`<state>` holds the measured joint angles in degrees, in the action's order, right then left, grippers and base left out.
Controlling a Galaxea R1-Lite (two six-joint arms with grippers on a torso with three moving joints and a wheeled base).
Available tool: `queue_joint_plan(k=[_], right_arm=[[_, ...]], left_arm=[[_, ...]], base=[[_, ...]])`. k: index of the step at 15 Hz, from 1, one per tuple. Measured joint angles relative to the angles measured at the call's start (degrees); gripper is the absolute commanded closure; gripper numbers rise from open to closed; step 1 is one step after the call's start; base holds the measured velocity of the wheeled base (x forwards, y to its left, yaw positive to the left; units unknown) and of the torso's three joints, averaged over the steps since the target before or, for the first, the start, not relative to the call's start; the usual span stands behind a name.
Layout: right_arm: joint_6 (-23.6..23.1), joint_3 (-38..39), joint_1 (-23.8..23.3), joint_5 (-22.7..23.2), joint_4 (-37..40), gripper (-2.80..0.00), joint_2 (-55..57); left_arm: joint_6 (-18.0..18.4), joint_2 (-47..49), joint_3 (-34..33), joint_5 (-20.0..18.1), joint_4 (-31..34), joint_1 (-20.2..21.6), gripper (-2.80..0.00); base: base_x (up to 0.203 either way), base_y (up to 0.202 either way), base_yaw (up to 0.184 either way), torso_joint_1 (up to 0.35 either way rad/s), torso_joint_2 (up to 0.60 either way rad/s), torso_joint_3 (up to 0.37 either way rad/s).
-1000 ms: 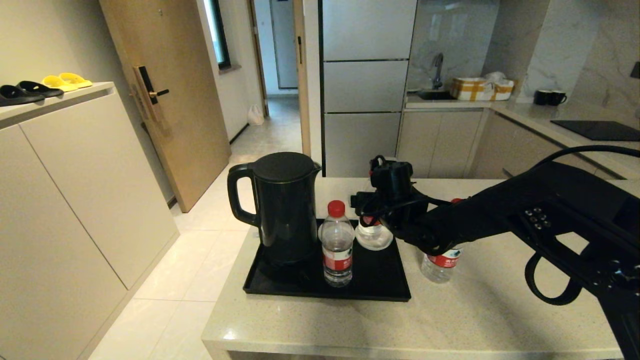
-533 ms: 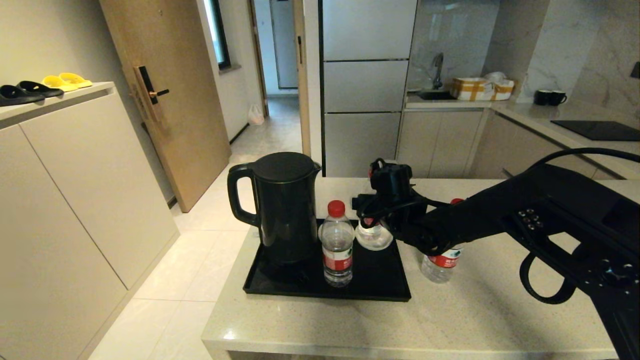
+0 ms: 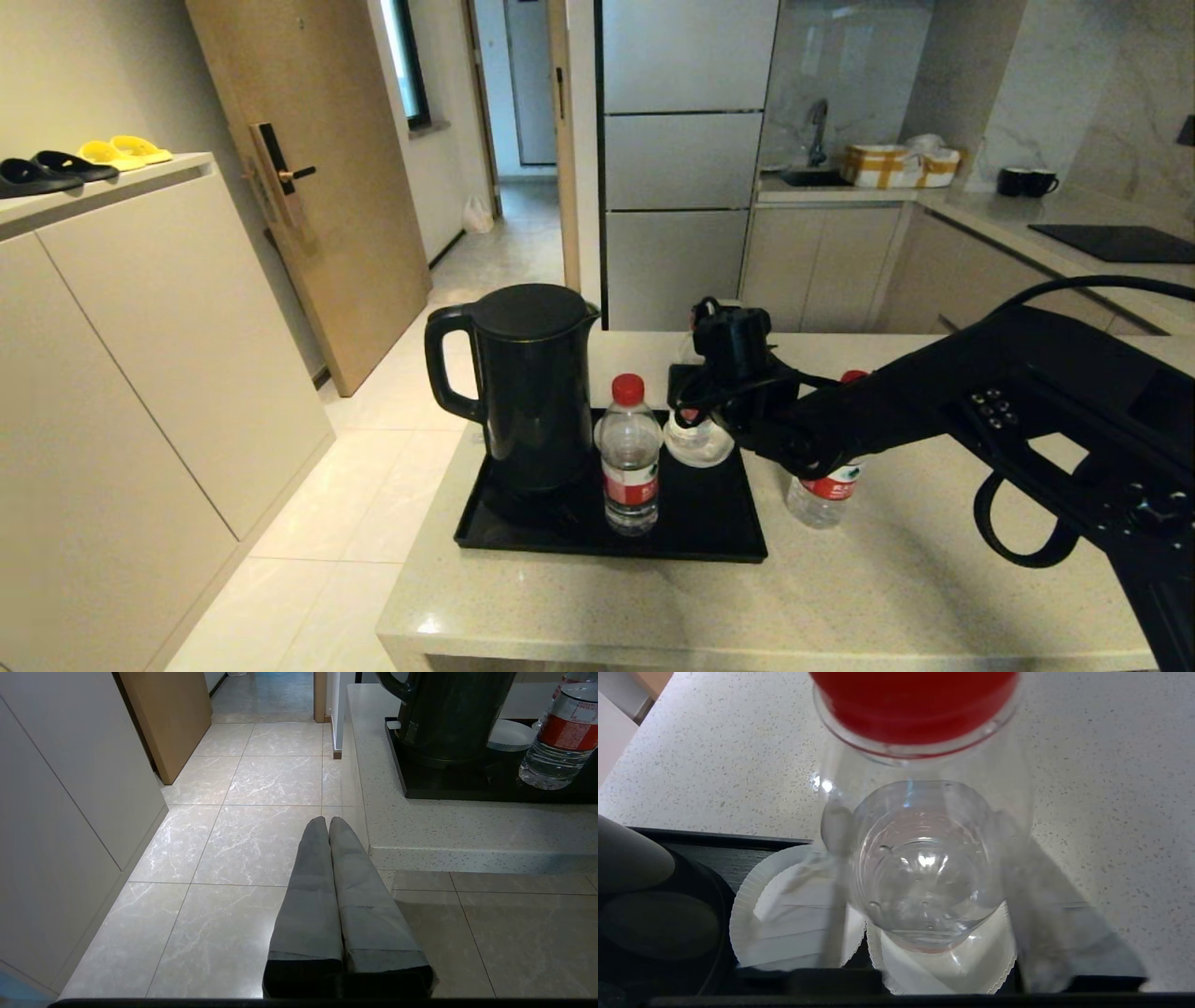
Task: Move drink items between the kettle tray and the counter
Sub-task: Pick up the bottled water, then place it on the right
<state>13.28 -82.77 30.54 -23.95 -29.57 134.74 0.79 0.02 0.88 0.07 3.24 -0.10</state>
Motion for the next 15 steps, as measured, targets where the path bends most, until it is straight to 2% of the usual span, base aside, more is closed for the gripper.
queue_joint_plan(k=[5,8,10,12,15], right_arm=[[0.20,1.37,0.02,0.44,0.43,0.00,-1.68],[0.39,4.61,0.77,0.62,2.39,0.00,-7.30],[0.39,6.69,2.86,0.67,4.29,0.00,-12.30],[-0.05,6.58,5.74,0.74,9.37,0.00,-17.60],[0.66,0.59,6.94,0.68,19.97,0.00,-23.31]], left_arm=[[0.00,0.00,0.00,0.00,0.00,-0.01,0.00],[0.00,0.00,0.00,-0.01,0.00,0.00,0.00],[0.00,0.00,0.00,0.01,0.00,0.00,0.00],[0.00,0.00,0.00,0.02,-0.01,0.02,0.00],[-0.02,0.00,0.00,0.00,0.00,0.00,0.00]], base=[[0.000,0.000,0.000,0.000,0.00,0.000],[0.000,0.000,0.000,0.000,0.00,0.000],[0.000,0.000,0.000,0.000,0.00,0.000],[0.000,0.000,0.000,0.000,0.00,0.000],[0.000,0.000,0.000,0.000,0.00,0.000]])
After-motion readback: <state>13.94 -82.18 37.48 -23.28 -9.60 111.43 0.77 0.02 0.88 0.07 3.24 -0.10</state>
